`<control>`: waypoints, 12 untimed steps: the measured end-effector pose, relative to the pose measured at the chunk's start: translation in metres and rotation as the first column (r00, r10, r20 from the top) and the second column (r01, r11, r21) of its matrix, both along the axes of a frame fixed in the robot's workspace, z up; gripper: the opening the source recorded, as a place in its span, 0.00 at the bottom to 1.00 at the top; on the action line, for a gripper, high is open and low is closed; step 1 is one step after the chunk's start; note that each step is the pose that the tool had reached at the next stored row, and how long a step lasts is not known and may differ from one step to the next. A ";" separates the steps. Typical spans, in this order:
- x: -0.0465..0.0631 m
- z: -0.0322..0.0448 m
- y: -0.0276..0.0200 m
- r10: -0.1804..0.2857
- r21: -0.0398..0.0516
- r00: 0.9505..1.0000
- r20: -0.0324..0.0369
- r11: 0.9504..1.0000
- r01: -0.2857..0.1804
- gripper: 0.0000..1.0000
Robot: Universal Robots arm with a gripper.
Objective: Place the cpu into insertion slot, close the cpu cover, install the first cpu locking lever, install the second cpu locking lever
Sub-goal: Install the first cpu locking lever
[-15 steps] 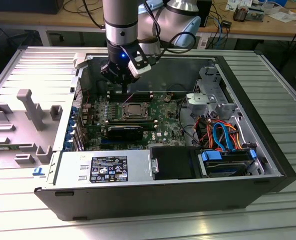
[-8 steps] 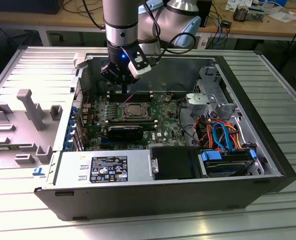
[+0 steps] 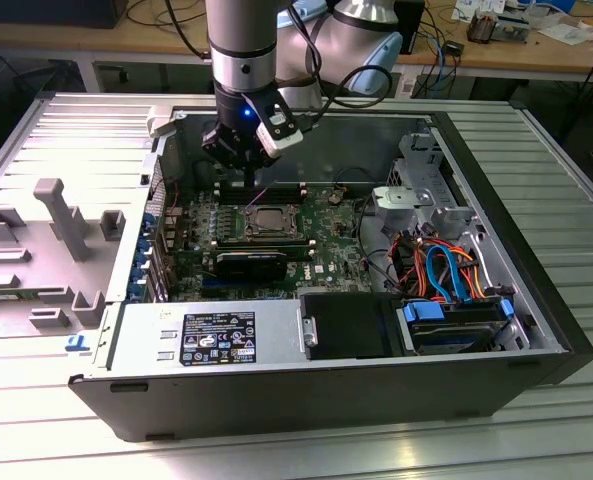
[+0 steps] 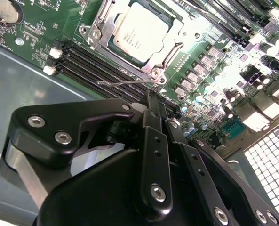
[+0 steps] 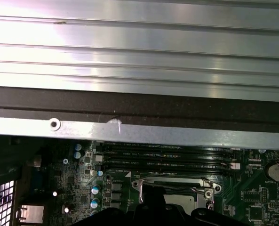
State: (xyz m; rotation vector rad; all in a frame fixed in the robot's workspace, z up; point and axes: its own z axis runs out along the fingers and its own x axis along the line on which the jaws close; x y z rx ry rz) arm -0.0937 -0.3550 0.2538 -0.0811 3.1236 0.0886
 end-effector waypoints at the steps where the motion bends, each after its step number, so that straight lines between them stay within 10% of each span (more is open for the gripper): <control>1: 0.000 -0.0002 0.0002 0.000 -0.009 1.000 0.000 1.000 0.000 0.11; 12: 0.009 -0.0075 0.0045 -0.004 -0.012 1.000 0.000 1.000 0.004 0.11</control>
